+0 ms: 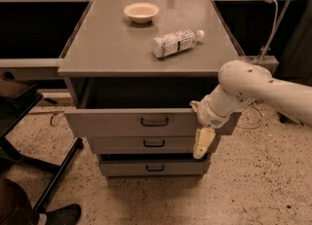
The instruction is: Open top drawer
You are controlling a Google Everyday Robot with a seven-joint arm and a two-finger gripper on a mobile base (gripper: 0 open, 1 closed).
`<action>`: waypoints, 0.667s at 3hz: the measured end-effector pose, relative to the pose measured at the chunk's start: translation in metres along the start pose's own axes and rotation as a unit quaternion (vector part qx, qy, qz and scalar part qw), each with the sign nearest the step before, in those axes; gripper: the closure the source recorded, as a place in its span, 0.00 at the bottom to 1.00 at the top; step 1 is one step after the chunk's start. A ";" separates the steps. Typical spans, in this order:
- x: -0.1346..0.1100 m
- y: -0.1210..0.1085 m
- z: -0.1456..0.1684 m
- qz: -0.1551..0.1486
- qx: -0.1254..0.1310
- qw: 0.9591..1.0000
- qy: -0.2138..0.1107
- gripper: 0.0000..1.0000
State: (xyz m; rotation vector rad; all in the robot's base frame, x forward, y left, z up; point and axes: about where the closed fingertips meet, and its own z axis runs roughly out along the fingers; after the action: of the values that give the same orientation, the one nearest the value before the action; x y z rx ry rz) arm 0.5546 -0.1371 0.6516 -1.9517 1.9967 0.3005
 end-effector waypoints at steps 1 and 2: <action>0.000 0.000 0.000 0.000 0.000 1.000 0.000 0.00; 0.000 0.006 0.004 0.003 -0.014 1.000 0.001 0.00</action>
Offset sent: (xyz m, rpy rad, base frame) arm -0.0108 0.0011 -0.0058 -0.0011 0.0575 0.0043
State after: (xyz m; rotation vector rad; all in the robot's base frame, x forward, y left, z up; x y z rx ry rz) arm 0.5492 -0.1357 0.6478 -1.9625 2.0106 0.3300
